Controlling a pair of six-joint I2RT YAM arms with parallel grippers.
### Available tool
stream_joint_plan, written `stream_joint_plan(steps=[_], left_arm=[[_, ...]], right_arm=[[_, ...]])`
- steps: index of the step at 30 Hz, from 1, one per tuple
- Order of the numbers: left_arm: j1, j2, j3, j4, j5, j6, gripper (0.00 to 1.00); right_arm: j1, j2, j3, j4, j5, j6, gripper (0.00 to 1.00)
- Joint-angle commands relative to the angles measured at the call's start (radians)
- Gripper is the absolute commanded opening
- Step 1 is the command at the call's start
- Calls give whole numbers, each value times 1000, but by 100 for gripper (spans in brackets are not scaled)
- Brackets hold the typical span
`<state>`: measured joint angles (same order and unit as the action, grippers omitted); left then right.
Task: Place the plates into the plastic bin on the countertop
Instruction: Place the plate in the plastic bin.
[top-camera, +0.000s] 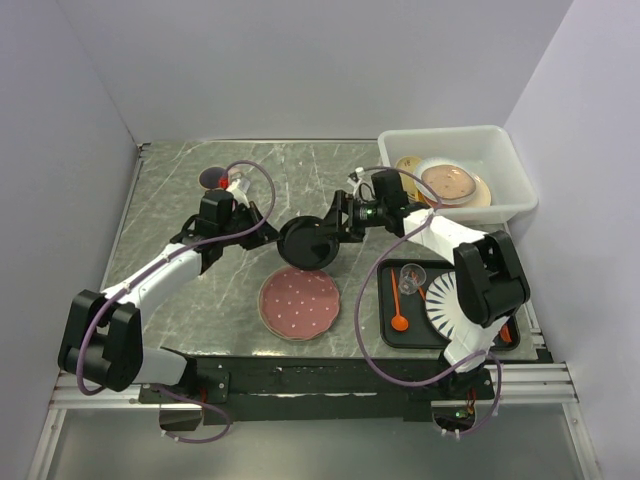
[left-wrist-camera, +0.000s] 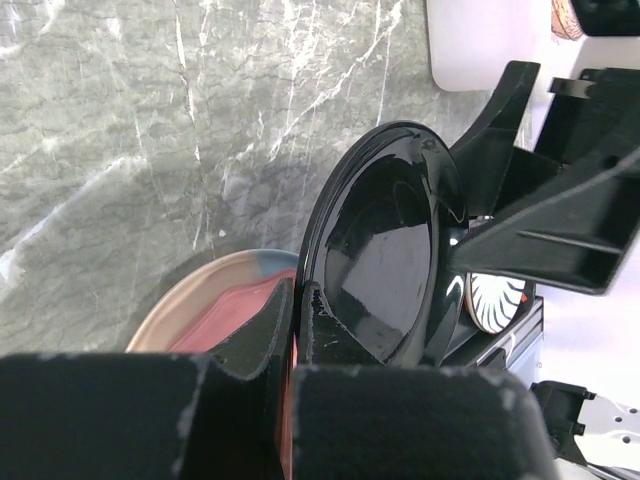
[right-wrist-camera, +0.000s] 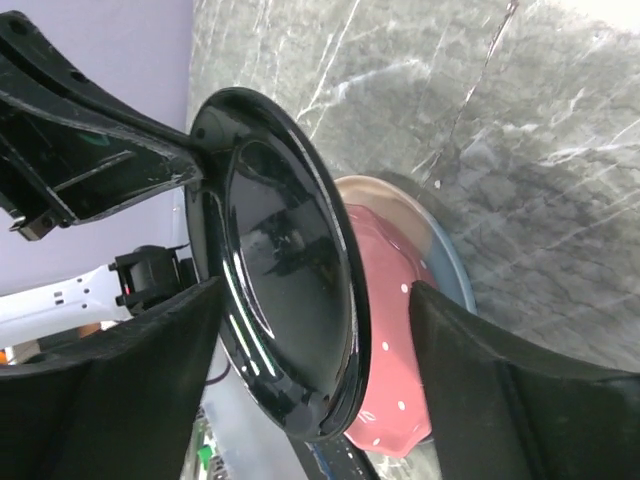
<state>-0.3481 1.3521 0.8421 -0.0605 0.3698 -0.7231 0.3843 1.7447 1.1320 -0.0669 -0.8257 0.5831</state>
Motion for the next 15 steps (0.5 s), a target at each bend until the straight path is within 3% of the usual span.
stream_joint_plan(steps=[1, 4, 9, 12, 15], left_arm=[[6, -27, 38, 50, 31, -15, 1], [8, -31, 34, 50, 31, -15, 1], [11, -30, 34, 50, 31, -13, 1], [12, -34, 31, 45, 27, -12, 1], [12, -38, 29, 39, 24, -6, 1]], right_arm=[[16, 29, 61, 19, -35, -2, 73], [18, 33, 51, 52, -46, 17, 56], [22, 41, 52, 58, -52, 23, 16], [22, 38, 51, 62, -50, 26, 2], [21, 29, 41, 64, -47, 30, 0]])
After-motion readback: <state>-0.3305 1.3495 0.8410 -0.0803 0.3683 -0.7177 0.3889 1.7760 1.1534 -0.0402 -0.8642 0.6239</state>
